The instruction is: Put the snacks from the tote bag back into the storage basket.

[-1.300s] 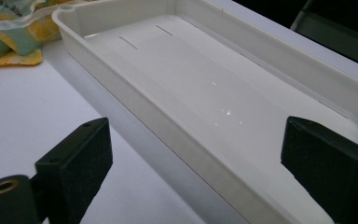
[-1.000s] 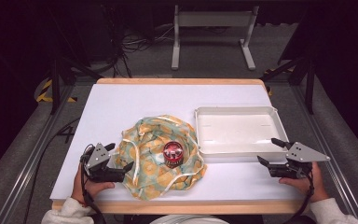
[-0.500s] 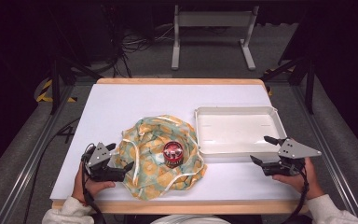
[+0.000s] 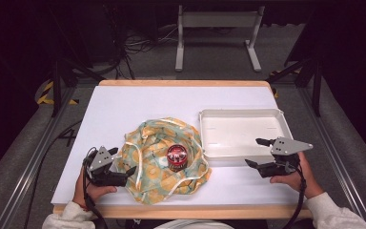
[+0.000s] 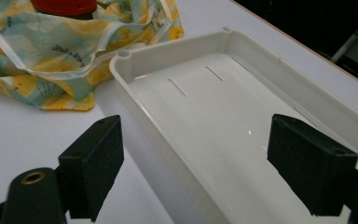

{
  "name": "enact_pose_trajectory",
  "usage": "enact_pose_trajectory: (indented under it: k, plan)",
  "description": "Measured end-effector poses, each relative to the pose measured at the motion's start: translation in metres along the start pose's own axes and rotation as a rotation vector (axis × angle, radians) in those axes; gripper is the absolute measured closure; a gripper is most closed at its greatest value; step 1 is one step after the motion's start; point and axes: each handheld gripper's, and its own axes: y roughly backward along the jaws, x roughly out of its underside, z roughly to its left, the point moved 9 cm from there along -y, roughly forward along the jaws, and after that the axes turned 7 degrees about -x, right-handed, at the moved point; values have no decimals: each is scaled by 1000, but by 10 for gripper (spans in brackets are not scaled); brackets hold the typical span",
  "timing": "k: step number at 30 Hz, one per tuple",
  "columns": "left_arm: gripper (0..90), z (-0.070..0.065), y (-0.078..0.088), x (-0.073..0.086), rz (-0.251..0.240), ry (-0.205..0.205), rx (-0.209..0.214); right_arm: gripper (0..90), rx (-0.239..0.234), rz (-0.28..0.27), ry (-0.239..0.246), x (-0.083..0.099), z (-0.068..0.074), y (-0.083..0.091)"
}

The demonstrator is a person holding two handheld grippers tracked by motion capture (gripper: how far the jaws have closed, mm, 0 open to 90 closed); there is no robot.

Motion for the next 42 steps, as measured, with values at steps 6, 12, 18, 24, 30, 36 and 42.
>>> enact_pose_trajectory:
  k: [6,12,18,24,30,36,42]
  plan:
    - [50,-1,0,1,2,-1,3,207,-35,34,33,-17,4,-8]
    - [49,-3,1,2,9,-7,7,200,-78,73,75,-36,6,-17]
    - [49,-2,0,1,11,-17,1,196,-132,99,137,-58,15,-38]
    - [49,-4,-2,0,21,-24,3,195,-204,157,219,-79,32,-63]
    - [49,-5,-2,0,17,-26,3,195,-251,198,254,-92,42,-85]
    - [49,-5,-2,1,21,-26,12,193,-303,233,274,-104,58,-104]
    - [43,-5,-1,2,22,-19,15,193,-334,271,303,-109,68,-119]
